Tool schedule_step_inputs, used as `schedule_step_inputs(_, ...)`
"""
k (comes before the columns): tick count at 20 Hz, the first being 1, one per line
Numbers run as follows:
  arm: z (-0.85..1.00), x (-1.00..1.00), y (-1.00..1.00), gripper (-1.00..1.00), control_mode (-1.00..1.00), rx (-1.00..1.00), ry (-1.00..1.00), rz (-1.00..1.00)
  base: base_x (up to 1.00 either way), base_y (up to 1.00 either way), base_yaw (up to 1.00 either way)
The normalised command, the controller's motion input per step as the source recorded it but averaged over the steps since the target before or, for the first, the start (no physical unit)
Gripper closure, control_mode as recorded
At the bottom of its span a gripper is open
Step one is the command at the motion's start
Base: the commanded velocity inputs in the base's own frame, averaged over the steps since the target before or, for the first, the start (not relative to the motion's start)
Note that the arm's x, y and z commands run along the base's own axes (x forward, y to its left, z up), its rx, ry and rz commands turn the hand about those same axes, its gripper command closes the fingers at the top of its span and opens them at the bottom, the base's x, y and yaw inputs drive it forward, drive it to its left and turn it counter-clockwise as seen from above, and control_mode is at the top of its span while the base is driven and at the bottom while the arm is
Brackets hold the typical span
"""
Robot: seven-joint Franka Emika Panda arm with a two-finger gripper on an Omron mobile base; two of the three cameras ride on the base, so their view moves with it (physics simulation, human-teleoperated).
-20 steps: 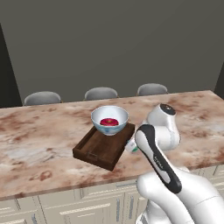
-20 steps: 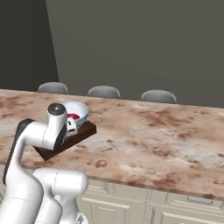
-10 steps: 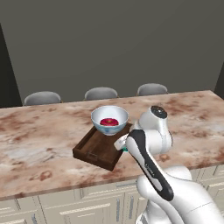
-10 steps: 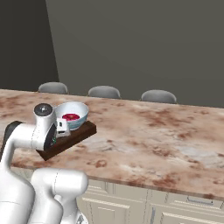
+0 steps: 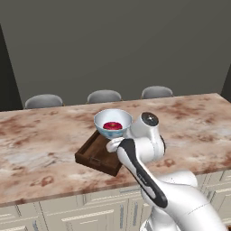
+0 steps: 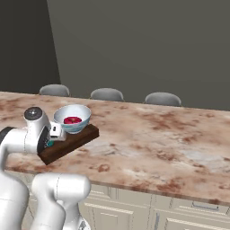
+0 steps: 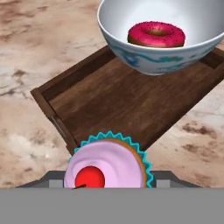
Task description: Place the bowl with donut and the cupcake onto the tray.
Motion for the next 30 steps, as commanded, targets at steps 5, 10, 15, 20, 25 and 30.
schedule_step_inputs(5, -0.11, 0.16, 0.24, 1.00, -1.00, 0.00, 0.02, -0.14, 0.00, 0.00, 0.00)
schedule_step_inputs(10, -0.10, 0.25, 0.11, 1.00, -1.00, 0.00, 0.08, -0.14, 0.00, 0.00, 0.00)
schedule_step_inputs(15, -0.01, 0.26, 0.03, 1.00, -1.00, 0.00, 0.12, -0.13, 0.00, 0.00, 0.00)
schedule_step_inputs(20, 0.00, 0.16, 0.10, 1.00, -1.00, 0.00, 0.04, -0.10, 0.00, 0.00, 0.00)
schedule_step_inputs(25, -0.07, 0.05, 0.13, 1.00, -1.00, 0.00, 0.00, -0.08, 0.00, 0.00, 0.00)
schedule_step_inputs(30, -0.17, 0.04, 0.12, 1.00, -1.00, 0.00, 0.02, -0.07, 0.00, 0.00, 0.00)
